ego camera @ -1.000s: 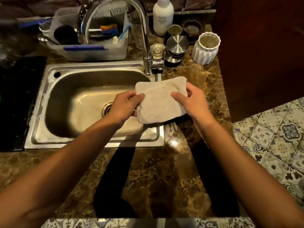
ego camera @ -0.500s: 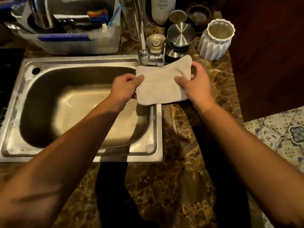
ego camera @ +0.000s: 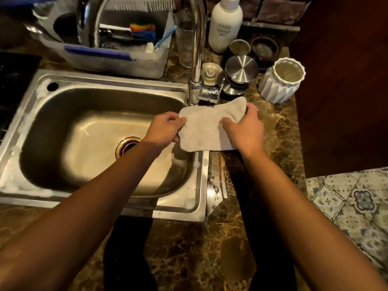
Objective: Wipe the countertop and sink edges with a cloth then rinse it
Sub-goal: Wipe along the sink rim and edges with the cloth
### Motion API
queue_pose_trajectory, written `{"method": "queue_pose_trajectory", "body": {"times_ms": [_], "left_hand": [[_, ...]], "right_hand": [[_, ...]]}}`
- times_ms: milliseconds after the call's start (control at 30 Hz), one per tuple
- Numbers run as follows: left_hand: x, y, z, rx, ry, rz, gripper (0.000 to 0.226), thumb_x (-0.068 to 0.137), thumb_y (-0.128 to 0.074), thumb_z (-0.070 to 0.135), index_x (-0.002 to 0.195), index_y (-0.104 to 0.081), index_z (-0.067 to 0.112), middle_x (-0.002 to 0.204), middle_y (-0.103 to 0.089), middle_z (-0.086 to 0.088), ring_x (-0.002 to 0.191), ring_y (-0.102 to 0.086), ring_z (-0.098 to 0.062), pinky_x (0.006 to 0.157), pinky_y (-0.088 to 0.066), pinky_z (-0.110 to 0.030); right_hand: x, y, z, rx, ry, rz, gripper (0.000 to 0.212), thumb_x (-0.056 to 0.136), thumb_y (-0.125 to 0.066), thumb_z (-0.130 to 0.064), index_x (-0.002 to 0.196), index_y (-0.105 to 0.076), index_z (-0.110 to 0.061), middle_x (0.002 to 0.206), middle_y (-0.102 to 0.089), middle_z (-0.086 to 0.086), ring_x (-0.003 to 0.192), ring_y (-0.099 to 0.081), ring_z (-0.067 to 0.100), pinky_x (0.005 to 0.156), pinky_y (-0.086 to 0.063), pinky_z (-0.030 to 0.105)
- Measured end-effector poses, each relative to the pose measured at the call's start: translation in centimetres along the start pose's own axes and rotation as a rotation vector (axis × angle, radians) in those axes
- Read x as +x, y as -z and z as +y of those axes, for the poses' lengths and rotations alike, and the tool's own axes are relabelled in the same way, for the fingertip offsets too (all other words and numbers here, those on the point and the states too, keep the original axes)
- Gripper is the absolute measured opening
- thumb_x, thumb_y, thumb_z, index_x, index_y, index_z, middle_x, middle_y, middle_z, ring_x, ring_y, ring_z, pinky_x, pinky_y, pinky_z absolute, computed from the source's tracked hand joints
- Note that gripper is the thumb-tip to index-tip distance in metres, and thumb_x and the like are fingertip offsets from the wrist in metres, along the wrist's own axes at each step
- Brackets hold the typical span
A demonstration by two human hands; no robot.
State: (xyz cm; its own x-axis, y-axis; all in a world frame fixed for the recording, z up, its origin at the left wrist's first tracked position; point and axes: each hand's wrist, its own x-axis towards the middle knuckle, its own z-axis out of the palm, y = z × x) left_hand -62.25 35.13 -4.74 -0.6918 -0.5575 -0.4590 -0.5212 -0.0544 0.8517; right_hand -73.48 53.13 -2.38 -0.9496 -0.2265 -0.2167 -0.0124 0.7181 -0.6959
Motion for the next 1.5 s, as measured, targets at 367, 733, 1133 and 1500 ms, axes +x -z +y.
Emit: {"method": "queue_pose_trajectory", "body": {"times_ms": [367,733,1133,1500], "left_hand": [[-3.8,1.6,-2.5,0.076,-0.094,0.080,0.008,0.097,-0.062,0.034,0.093,-0.068,0.031,0.099,-0.074,-0.004,0.093,-0.071,-0.025,0.080,-0.058,-0.038],[-15.4,1.4,-7.3,0.707,-0.270,-0.103,0.084,0.092,-0.038,0.079,0.153,-0.043,0.021,0.155,-0.047,0.002,0.142,-0.042,-0.019,0.114,-0.034,-0.030],[-15.3,-2.3,-8.7,0.863,-0.290,0.012,0.107,0.081,-0.023,0.095,0.157,-0.040,0.020,0.156,-0.050,0.001,0.138,-0.049,-0.017,0.109,-0.044,-0.035],[-17.2,-6.6,-9.7,0.816,-0.147,0.506,0.069,0.096,-0.040,0.071,0.127,-0.070,0.016,0.137,-0.064,-0.008,0.145,-0.043,-0.030,0.119,-0.030,-0.050]], "right_hand": [[-4.7,-3.8,-0.9,-0.162,0.688,-0.076,0.043,0.093,-0.061,-0.018,0.135,-0.060,-0.014,0.149,-0.048,0.009,0.139,-0.044,0.026,0.114,-0.039,0.038],[-1.6,-4.6,-0.4,-0.714,1.000,-0.446,0.050,0.102,-0.035,-0.041,0.133,-0.067,-0.018,0.152,-0.055,0.007,0.153,-0.032,0.029,0.128,-0.014,0.046],[3.4,-2.0,-1.3,-0.820,1.282,-0.558,0.048,0.104,-0.037,-0.037,0.137,-0.065,-0.015,0.153,-0.054,0.009,0.152,-0.034,0.032,0.127,-0.023,0.048],[5.8,-2.6,0.1,-0.613,1.449,-0.621,0.047,0.105,-0.034,-0.037,0.123,-0.068,-0.011,0.132,-0.063,0.012,0.136,-0.048,0.037,0.117,-0.030,0.045]]}}
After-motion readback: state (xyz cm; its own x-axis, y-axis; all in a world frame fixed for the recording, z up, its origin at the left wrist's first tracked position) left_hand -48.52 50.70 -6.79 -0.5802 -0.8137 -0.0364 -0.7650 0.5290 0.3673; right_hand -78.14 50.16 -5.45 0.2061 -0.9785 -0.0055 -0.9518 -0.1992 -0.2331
